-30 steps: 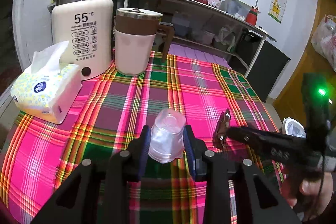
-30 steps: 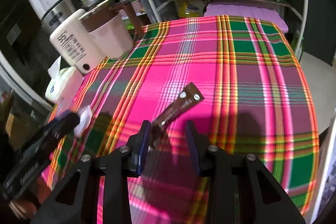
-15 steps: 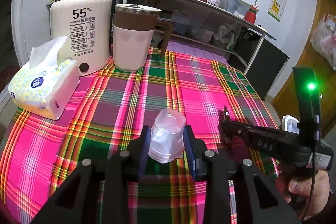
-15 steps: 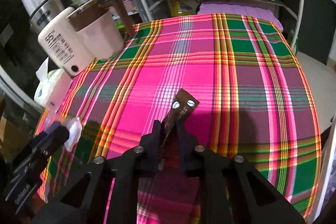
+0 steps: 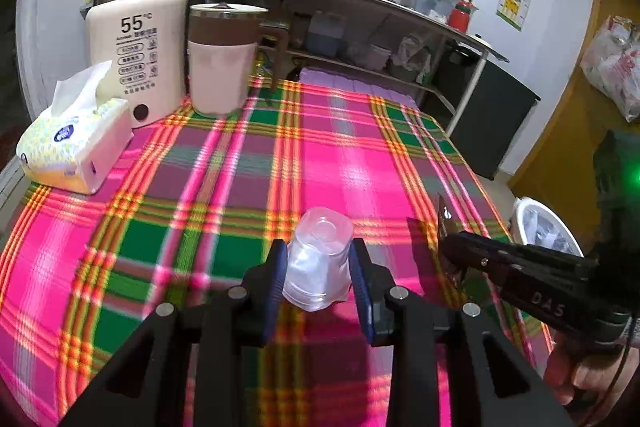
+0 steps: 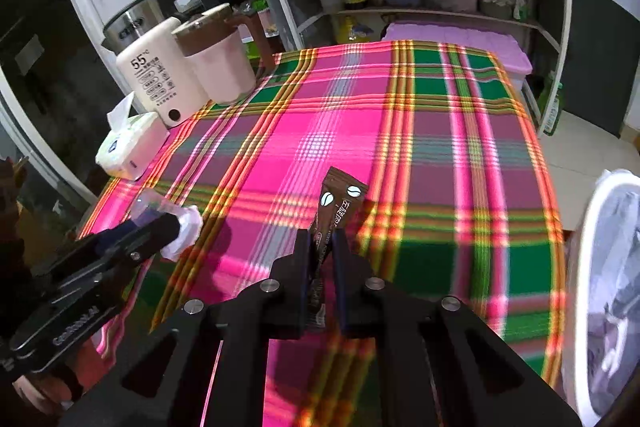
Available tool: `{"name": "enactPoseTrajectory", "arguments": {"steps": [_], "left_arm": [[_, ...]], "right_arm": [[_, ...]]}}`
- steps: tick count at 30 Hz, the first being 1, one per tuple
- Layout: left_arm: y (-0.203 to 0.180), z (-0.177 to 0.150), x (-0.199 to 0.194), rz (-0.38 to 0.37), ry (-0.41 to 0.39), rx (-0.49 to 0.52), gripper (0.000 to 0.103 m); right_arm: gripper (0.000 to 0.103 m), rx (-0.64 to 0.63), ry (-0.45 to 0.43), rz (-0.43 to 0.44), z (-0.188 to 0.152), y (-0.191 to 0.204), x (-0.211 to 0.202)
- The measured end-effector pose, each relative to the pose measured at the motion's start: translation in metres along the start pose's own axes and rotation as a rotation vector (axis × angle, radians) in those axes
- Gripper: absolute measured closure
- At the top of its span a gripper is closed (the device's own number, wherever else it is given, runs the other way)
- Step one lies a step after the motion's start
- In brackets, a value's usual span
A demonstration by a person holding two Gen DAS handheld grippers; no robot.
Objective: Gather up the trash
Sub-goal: 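Carry the cup and brown wrapper over the trash bin with both tools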
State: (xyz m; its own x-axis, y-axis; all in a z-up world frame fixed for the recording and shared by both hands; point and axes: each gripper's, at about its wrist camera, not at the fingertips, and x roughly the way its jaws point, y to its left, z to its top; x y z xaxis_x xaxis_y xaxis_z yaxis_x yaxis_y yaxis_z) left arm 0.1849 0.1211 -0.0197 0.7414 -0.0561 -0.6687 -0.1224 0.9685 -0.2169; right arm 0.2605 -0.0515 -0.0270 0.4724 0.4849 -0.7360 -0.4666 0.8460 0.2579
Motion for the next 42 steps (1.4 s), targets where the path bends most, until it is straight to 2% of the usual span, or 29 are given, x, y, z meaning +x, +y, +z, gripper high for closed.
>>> {"name": "enactPoseTrajectory", "arguments": {"steps": [18, 29, 42], "left_arm": [[-0.089, -0.026, -0.043, -0.085, -0.017, 0.101, 0.07], [-0.131, -0.034, -0.053, -0.126, -0.015, 0.153, 0.07], [-0.173, -0.036, -0.041, -0.171, 0.01, 0.211, 0.07]], "right_arm": [[0.092, -0.009, -0.113, -0.056, -0.056, -0.035, -0.104], [0.092, 0.033, -0.149, -0.087, -0.077, -0.062, -0.139], [0.092, 0.103, -0.172, -0.13, -0.087, -0.104, -0.158]]}}
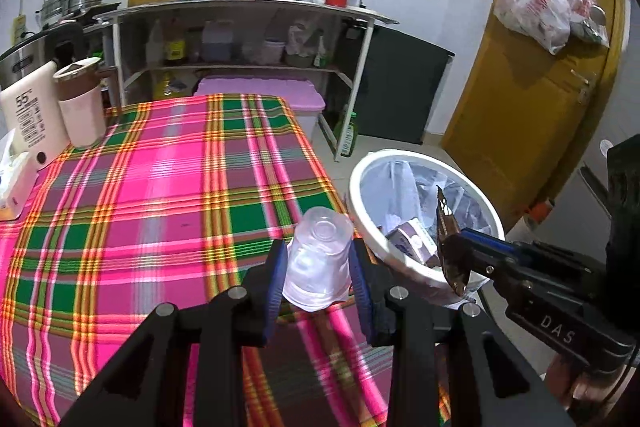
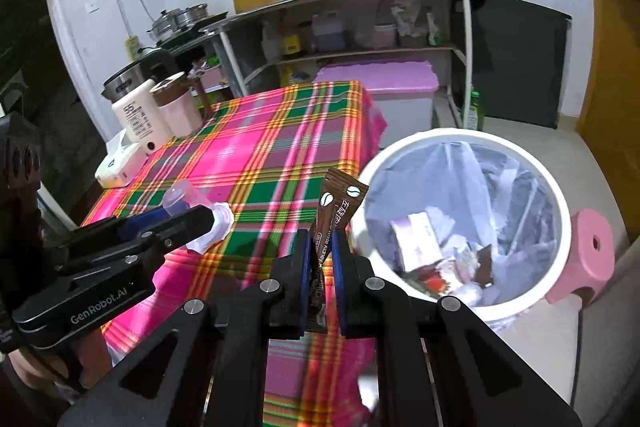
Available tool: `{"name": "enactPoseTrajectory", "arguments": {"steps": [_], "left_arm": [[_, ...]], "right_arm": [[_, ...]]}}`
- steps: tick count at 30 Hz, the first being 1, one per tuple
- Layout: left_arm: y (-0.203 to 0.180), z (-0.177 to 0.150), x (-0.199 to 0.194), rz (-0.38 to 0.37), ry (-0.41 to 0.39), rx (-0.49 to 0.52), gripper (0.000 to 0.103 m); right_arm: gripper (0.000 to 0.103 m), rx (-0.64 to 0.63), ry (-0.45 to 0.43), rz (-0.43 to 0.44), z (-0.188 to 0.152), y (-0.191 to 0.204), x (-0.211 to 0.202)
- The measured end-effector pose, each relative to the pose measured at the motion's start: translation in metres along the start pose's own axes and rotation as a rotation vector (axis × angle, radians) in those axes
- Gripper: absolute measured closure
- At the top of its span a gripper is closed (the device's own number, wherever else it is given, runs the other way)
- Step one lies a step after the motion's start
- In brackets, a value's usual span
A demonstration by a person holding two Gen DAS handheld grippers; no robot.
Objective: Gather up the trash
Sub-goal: 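Carry the cup and brown wrapper over the trash bin with both tools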
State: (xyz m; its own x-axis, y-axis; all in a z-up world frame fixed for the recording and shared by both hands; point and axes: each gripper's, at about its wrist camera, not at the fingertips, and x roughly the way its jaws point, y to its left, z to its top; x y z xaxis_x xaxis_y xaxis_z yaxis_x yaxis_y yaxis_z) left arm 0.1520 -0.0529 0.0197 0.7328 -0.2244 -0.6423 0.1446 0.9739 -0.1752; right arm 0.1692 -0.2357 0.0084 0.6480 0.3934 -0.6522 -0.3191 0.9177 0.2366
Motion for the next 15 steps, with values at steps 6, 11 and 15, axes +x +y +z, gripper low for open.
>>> {"name": "enactPoseTrajectory", "arguments": {"steps": [6, 11, 15], "left_arm": [[-0.018, 0.006, 0.016, -0.035, 0.011, 0.031, 0.07], [-0.036, 0.013, 0.032, -0.069, 0.021, 0.062, 0.07], [-0.051, 0.018, 0.048, -0.097, 0.035, 0.088, 0.07]], "right_arm": [[0.092, 0.047, -0.003, -0.042, 0.0, -0.03, -0.002], [0.092, 0.094, -0.002, -0.087, 0.002, -0.06, -0.002], [0.092, 0.121, 0.007, -0.109, 0.002, -0.076, 0.001]]}}
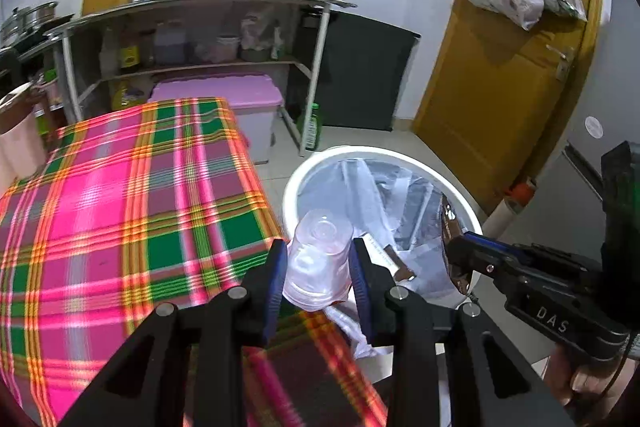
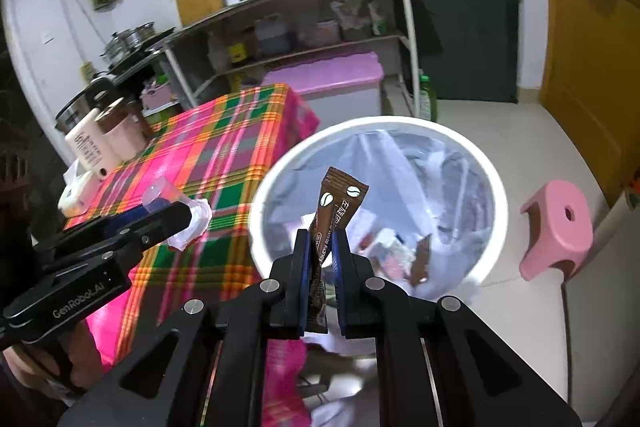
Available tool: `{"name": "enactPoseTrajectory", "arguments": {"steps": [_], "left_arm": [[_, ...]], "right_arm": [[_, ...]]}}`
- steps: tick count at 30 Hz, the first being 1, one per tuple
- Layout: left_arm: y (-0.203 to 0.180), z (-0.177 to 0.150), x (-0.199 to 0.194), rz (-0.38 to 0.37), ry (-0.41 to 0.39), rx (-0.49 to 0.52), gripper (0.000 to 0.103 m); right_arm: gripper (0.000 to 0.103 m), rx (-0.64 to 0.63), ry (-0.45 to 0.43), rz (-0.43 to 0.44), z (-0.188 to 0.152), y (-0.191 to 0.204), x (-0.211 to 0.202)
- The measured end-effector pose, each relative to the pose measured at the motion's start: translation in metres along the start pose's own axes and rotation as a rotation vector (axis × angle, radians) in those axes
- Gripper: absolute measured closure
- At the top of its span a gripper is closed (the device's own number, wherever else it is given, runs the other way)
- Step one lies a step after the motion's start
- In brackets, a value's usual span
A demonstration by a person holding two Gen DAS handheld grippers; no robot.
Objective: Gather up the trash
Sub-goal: 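Carry the cup and brown wrapper over the trash bin with both tools, then open both tools to drop the cup and wrapper into the bin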
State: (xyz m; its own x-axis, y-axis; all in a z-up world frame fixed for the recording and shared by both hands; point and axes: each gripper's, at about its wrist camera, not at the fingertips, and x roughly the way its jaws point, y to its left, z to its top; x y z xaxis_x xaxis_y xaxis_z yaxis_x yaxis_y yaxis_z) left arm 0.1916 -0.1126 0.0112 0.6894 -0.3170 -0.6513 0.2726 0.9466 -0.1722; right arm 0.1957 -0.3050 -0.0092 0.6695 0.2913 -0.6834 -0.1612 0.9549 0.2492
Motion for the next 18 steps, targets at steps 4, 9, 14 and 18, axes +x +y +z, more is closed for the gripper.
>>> {"name": "enactPoseTrajectory", "arguments": {"steps": [4, 9, 14, 18], "left_arm": [[-0.01, 0.006, 0.016, -0.021, 0.016, 0.022, 0.07], [-0.017, 0.015, 0.033, -0.034, 0.031, 0.04, 0.07], [-0.023, 0.021, 0.047, -0.046, 0.039, 0.05, 0.07], [-0.023, 0.024, 0.056, -0.062, 0.05, 0.042, 0.07]], "right_arm": [[0.092, 0.018, 0.016, -0.015, 0.001, -0.013, 0.008], [0.092, 0.036, 0.039, -0.024, 0.002, -0.023, 0.018], [0.092, 0.05, 0.053, -0.033, 0.003, -0.032, 0.025], [0.091, 0.063, 0.074, -0.032, 0.004, -0.038, 0.031]]}}
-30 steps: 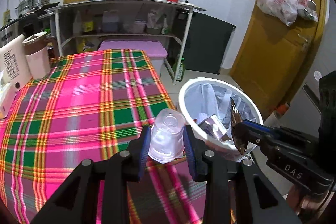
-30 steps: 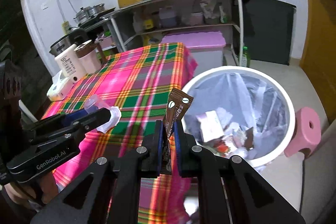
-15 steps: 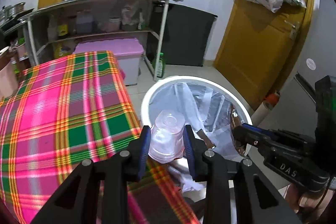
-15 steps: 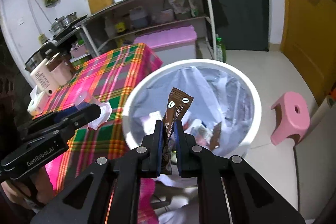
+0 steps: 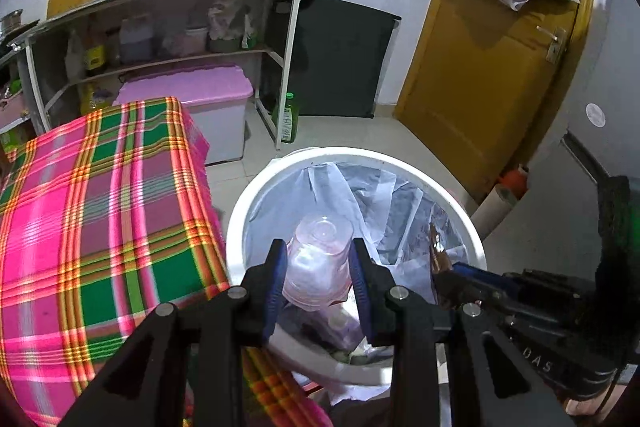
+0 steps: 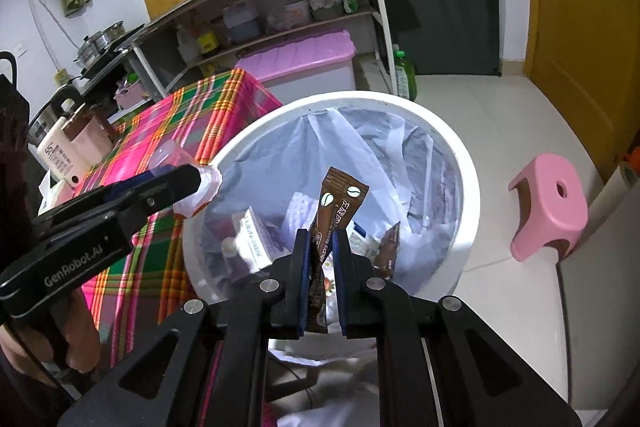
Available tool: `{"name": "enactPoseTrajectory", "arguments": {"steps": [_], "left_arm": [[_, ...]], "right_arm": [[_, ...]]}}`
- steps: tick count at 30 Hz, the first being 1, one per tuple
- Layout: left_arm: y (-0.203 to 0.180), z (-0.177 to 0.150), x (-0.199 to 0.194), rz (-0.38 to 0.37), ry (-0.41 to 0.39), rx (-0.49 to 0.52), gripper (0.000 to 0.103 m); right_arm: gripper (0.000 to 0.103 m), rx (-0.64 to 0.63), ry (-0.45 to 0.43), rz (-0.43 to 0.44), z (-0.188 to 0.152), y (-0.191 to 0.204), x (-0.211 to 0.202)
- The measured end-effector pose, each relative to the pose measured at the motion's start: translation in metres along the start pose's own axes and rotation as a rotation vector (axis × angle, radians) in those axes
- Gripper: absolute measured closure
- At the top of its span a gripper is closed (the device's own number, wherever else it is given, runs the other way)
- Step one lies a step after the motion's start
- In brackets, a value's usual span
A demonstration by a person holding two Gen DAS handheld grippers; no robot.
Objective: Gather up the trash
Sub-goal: 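Open both tools to drop the cup and wrapper into the bin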
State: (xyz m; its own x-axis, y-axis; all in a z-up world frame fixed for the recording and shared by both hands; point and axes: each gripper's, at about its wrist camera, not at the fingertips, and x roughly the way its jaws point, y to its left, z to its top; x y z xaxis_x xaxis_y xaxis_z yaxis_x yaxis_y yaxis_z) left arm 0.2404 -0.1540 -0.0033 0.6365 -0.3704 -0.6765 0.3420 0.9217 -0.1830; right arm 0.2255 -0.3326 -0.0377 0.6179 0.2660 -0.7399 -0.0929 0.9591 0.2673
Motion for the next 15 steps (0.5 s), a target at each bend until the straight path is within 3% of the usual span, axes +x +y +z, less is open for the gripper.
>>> {"name": "enactPoseTrajectory", "arguments": {"steps": [3, 4, 6, 9, 15], "left_arm": [[0.001, 0.0, 0.003, -0.01, 0.005, -0.004, 0.067], [0.001, 0.0, 0.003, -0.014, 0.006, -0.007, 0.06], [0.002, 0.001, 0.004, -0.023, 0.003, -0.014, 0.055], [0.003, 0.003, 0.005, -0.022, 0.004, -0.018, 0.054], [0.009, 0.001, -0.004, -0.025, -0.01, -0.04, 0.054]], "right_arm": [[0.09, 0.0, 0.007, -0.001, 0.001, -0.001, 0.003], [0.09, -0.003, 0.007, 0.0, 0.0, 0.0, 0.003], [0.081, -0.002, 0.003, 0.012, 0.0, -0.001, 0.003], [0.069, 0.001, -0.002, 0.016, -0.001, -0.001, 0.002], [0.069, 0.002, -0.021, 0.014, -0.003, 0.0, -0.008]]}}
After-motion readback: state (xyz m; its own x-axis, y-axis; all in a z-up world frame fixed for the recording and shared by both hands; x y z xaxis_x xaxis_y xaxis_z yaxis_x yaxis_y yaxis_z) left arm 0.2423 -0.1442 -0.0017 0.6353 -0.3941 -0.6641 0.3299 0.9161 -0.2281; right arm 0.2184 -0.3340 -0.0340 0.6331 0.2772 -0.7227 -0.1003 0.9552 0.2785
